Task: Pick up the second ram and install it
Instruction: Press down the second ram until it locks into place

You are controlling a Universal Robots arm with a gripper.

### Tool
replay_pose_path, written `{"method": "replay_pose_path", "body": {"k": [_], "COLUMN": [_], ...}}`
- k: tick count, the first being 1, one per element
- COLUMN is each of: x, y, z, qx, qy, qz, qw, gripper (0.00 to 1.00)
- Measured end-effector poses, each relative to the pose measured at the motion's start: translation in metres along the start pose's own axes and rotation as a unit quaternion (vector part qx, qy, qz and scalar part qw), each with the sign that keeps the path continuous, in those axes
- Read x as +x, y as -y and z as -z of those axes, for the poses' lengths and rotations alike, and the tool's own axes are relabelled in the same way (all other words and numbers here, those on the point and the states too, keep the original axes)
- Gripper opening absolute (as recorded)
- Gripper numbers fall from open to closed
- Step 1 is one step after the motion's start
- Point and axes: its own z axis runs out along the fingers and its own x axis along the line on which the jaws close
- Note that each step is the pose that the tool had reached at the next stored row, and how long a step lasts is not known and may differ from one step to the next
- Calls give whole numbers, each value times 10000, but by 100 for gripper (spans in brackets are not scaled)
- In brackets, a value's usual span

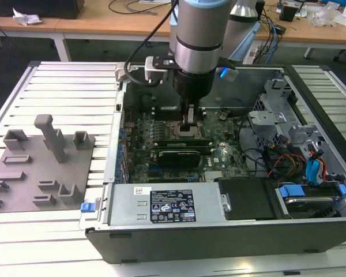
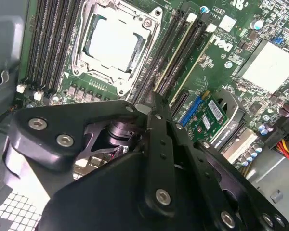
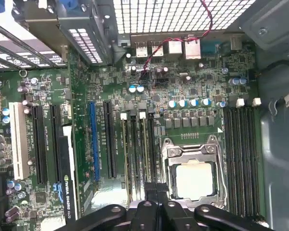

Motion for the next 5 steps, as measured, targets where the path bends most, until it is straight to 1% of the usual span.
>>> {"method": "replay_pose_path", "body": {"k": [5], "x": [0], "y": [0], "z": [3], "qx": [0], "qy": [0], "qz": [0], "qw": [10000], "gripper": [11]}}
